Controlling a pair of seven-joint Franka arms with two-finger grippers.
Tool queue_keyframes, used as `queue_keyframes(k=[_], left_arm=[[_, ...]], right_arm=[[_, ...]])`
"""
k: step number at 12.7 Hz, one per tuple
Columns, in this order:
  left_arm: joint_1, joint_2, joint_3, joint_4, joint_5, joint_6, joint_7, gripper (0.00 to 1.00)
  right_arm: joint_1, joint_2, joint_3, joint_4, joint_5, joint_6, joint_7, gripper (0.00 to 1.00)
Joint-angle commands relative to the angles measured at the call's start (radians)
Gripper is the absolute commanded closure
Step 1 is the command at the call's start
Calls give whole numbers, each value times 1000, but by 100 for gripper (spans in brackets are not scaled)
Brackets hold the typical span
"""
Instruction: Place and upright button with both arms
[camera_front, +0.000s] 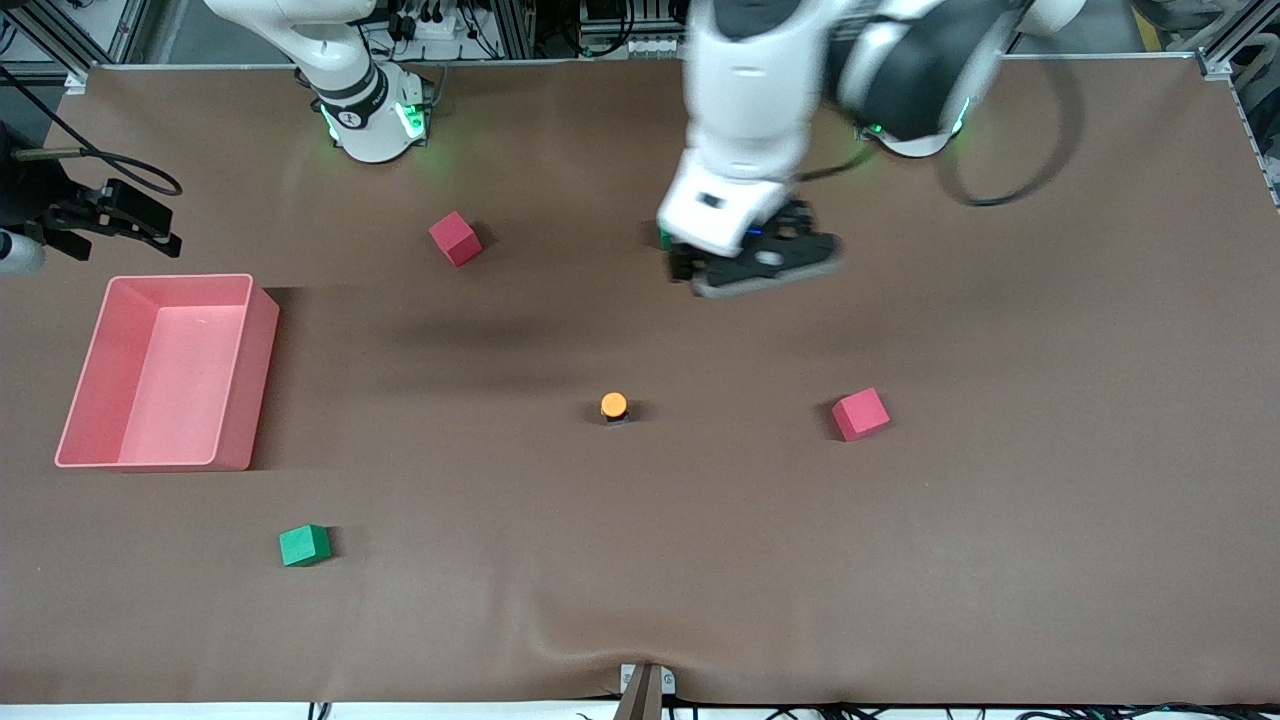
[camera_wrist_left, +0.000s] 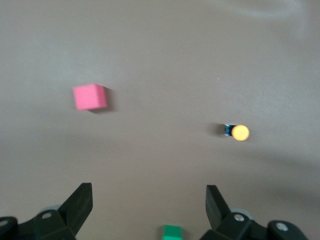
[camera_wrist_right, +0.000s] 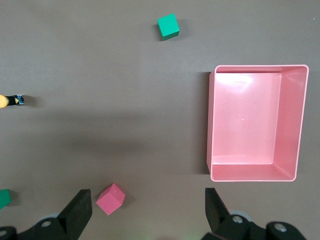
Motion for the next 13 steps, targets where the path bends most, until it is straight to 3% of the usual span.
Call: queue_keyframes(k=[1, 4, 10, 13], left_arm=[[139, -90, -12, -39, -45, -87, 232, 0], [294, -145, -14, -44, -42, -158, 461, 0], [465, -239, -19, -111, -39, -158, 553, 0], [517, -335, -14, -247, -45, -77, 665, 0]], right_arm=[[-23, -14, 14, -9, 11, 4, -15, 0], [-24, -14, 14, -9, 9, 2, -15, 0], [-24, -14, 14, -9, 9, 4, -15, 0], [-24, -14, 14, -9, 9, 4, -15, 0]])
